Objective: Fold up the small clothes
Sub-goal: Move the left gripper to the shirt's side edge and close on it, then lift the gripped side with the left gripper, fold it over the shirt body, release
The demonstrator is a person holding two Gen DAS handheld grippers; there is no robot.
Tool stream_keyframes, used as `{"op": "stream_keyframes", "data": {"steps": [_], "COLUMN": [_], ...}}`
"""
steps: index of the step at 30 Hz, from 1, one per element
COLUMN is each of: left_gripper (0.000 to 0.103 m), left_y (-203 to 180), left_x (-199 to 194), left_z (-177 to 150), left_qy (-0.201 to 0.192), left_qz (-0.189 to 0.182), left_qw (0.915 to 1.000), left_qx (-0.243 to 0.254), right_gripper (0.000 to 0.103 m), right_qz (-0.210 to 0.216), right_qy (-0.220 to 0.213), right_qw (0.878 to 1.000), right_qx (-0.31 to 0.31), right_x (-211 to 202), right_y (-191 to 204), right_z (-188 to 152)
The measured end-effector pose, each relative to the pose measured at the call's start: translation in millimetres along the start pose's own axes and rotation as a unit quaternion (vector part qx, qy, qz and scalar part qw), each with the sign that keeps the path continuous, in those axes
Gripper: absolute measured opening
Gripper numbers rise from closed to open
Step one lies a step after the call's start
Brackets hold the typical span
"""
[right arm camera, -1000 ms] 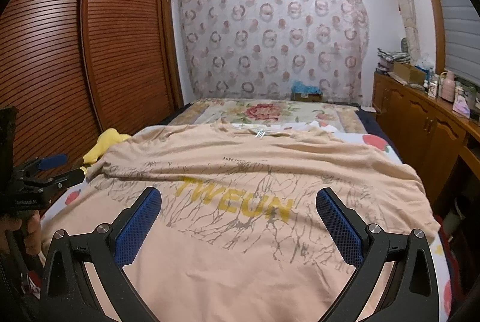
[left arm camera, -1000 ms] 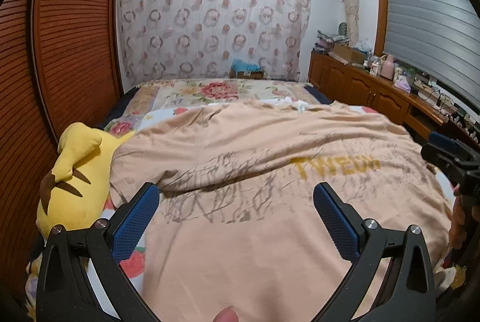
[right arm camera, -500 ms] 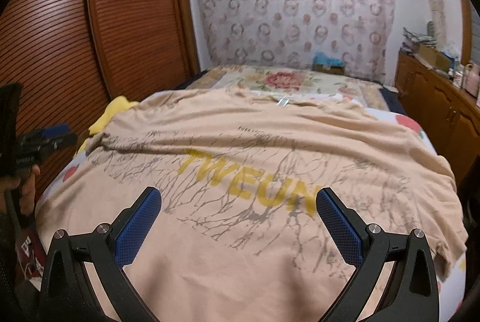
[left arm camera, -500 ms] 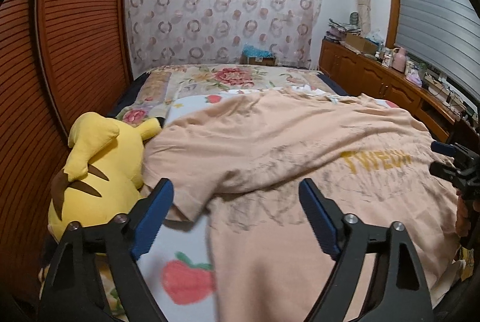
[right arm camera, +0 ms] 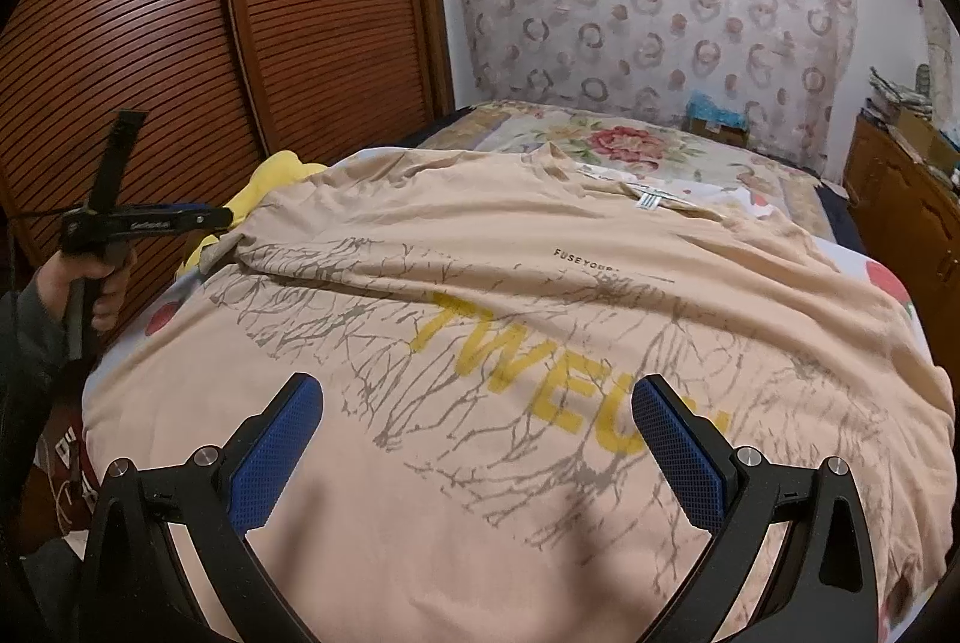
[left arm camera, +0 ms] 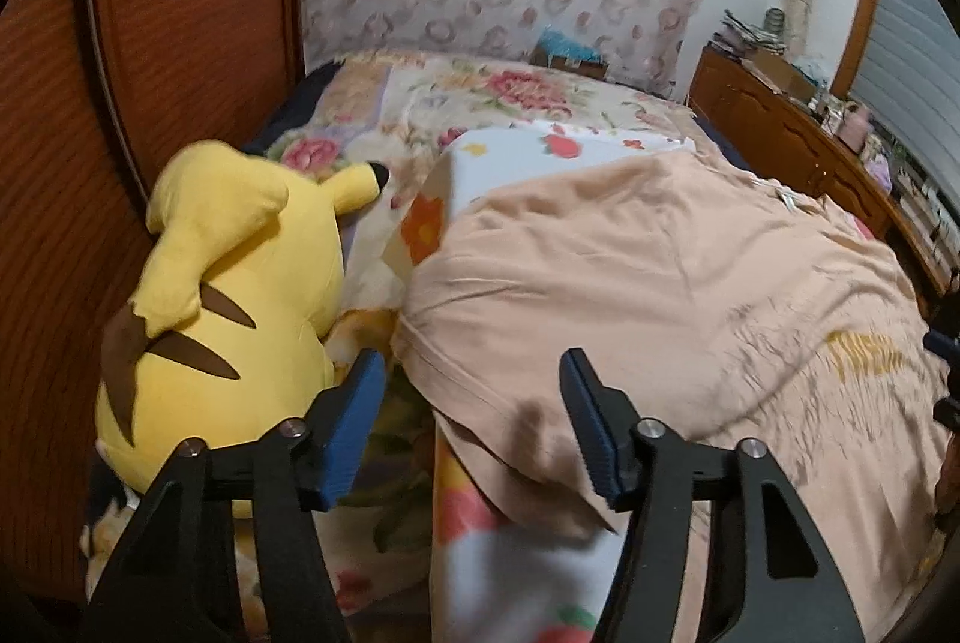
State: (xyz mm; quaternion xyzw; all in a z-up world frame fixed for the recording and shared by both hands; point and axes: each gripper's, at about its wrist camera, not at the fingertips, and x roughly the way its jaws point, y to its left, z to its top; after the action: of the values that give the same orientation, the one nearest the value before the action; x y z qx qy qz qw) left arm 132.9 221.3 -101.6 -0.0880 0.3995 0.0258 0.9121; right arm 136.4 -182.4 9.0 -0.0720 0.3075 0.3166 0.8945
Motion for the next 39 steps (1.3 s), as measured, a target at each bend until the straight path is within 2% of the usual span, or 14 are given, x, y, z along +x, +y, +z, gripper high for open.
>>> {"op": "stream_keyframes", "data": {"steps": [2, 4, 6, 8, 11, 13, 15, 16, 21, 25, 33, 39], "left_gripper": [0.059, 0.054, 0.052, 0.049, 0.038, 0.019, 0.008, 0.007, 0.005, 0.005, 0.005, 0.005], "left_y": [9, 21, 28, 27, 24, 22, 21, 15, 0, -12, -73, -128], "left_x": [12, 26, 31, 32, 34, 35, 34, 32, 17, -5, -36, -56], "left_z": [3, 5, 8, 10, 13, 15, 19, 20, 23, 35, 63, 61], "left_qy": [0.018, 0.046, 0.052, 0.055, 0.057, 0.055, 0.050, 0.048, 0.029, -0.007, -0.050, -0.060], "left_qz": [-0.008, -0.008, -0.035, -0.040, -0.057, -0.070, -0.059, -0.047, -0.003, 0.008, -0.035, -0.081], "left_qw": [0.9997, 0.9979, 0.9955, 0.9948, 0.9939, 0.9932, 0.9947, 0.9965, 0.9996, 0.9995, 0.9944, 0.9857], "left_qx": [-0.014, -0.044, -0.071, -0.076, -0.075, -0.075, -0.067, -0.050, 0.007, 0.030, 0.087, 0.135], "right_gripper": [0.103, 0.103, 0.103, 0.103, 0.103, 0.103, 0.103, 0.103, 0.103, 0.103, 0.103, 0.103], "right_qz": [0.002, 0.005, 0.004, 0.004, 0.006, 0.005, 0.006, 0.006, 0.006, 0.004, -0.010, -0.019], "right_qy": [0.001, 0.000, -0.002, -0.001, 0.004, 0.006, 0.004, 0.003, 0.002, 0.001, 0.000, -0.007], "right_qw": [1.000, 1.000, 1.000, 1.000, 1.000, 1.000, 1.000, 1.000, 1.000, 1.000, 1.000, 1.000], "right_qx": [-0.002, -0.001, 0.001, 0.006, 0.008, 0.007, 0.008, 0.009, 0.012, 0.017, 0.019, 0.024], "right_x": [3, 8, 15, 19, 26, 27, 27, 26, 26, 26, 28, 25], "right_y": [-4, -5, -5, -5, -3, 0, 1, 1, 0, -4, -12, -20], "right_z": [3, 4, 5, 3, 0, 1, 1, 1, -2, -2, 1, 2]}}
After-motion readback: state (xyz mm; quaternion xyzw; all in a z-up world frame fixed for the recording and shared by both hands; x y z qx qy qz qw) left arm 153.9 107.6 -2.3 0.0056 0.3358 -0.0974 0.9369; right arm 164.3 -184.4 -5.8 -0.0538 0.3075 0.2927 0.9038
